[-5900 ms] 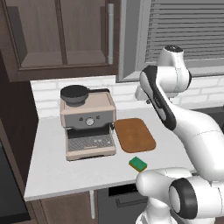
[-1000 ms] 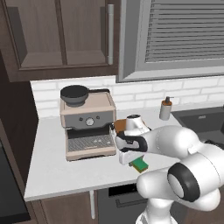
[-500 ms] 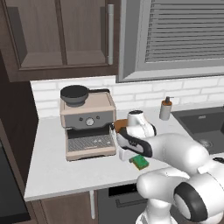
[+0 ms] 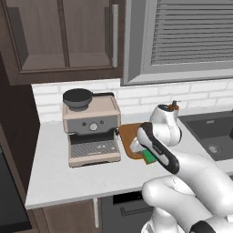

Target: Pick up the sponge from the counter and clean the cutting board by briefly scrubbing or pressing down on the cutting board. Once finished, release the sponge.

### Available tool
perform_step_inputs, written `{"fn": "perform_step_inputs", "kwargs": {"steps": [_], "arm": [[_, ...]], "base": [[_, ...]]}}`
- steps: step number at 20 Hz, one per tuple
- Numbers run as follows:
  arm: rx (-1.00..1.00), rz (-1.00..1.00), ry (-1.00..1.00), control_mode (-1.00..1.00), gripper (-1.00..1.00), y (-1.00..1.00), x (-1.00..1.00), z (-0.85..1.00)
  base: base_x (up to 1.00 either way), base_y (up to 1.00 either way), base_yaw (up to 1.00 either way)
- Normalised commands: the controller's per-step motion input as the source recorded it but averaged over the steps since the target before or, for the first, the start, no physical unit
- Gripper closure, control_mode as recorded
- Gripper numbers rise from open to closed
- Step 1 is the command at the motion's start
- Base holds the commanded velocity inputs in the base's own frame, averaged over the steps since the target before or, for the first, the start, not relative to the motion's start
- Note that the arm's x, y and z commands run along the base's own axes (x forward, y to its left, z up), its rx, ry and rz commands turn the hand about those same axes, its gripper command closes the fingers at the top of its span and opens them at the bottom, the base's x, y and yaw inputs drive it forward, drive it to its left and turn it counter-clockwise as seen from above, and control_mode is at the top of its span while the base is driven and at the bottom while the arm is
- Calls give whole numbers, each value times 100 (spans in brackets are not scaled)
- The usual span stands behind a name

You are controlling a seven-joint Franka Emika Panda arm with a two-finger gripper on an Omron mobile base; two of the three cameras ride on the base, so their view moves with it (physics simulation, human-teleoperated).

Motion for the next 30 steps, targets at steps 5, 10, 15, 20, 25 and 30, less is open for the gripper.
{"fn": "perform_step_inputs", "kwargs": {"steps": [5, 10, 15, 20, 25, 30], "arm": [[14, 0, -9, -100, 100, -4, 81, 10], [-7, -4, -3, -100, 100, 1, 56, 26], [1, 0, 0, -100, 100, 0, 64, 13], [11, 0, -1, -100, 100, 0, 53, 0], [5, 0, 0, -100, 100, 0, 42, -1], [-3, 0, 0, -100, 100, 0, 46, -5]], "base": [[0, 0, 0], [0, 0, 0], [0, 0, 0], [0, 0, 0], [0, 0, 0], [0, 0, 0]]}}
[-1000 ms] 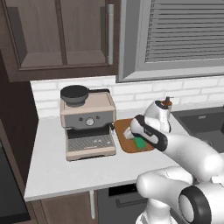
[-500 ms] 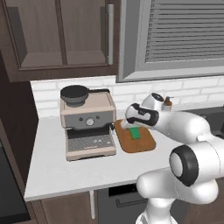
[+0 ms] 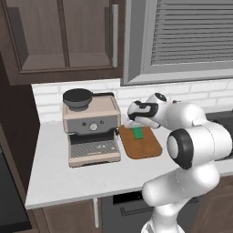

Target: Pick up the sponge from the counter and clean the cutting board by briefly scrubbing or pressing down on the cutting board. Once finished, release the sponge.

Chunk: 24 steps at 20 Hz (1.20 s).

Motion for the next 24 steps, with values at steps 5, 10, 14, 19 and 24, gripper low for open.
{"fn": "perform_step_inputs", "kwargs": {"steps": [5, 10, 14, 19, 24], "arm": [[0, 0, -2, -100, 100, 0, 14, -27], [5, 0, -3, -100, 100, 1, 9, -44], [2, -2, -1, -100, 100, 10, 28, -38], [0, 0, -3, -100, 100, 15, 24, -20], [0, 0, -5, -100, 100, 3, 9, -18]], "base": [[0, 0, 0], [0, 0, 0], [0, 0, 0], [0, 0, 0], [0, 0, 0]]}}
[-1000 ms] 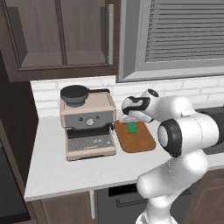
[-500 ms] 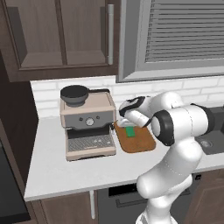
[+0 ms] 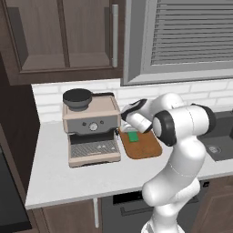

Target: Pick up the sponge from the counter and clean the cutting board by briefly scrubbing or pressing down on the cutting board. Once finished, release the sponge.

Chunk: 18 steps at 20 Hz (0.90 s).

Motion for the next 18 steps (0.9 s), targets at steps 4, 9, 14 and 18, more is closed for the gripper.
{"fn": "perform_step_inputs", "kwargs": {"steps": [4, 9, 14, 18], "arm": [[0, 0, -7, -100, 100, 0, 12, -23], [-1, 0, -7, -100, 100, 0, 24, -20], [0, 0, -5, -100, 100, 0, 10, -17], [0, -5, -1, -100, 100, 0, -30, -48]], "base": [[0, 0, 0], [0, 0, 0], [0, 0, 0], [0, 0, 0]]}}
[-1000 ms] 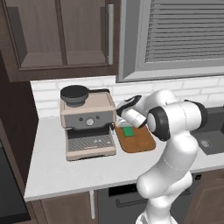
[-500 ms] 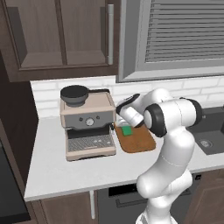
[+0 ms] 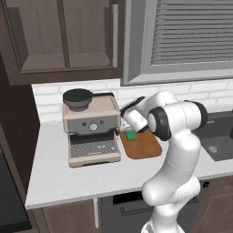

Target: Pick up the sponge from the counter and clean the cutting board by briefly scrubbing or pressing down on the cutting board. Once finished, release the sponge.

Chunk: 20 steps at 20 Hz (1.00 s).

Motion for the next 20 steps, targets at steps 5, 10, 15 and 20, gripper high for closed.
{"fn": "perform_step_inputs", "kwargs": {"steps": [5, 10, 15, 20], "arm": [[0, -3, -1, -100, 100, 0, -51, -57], [0, -1, -4, -100, 100, 0, -53, -61], [0, 0, -6, -100, 100, 0, -74, -56], [0, -1, -11, -100, 100, 0, -88, -54]], "base": [[0, 0, 0], [0, 0, 0], [0, 0, 0], [0, 0, 0]]}}
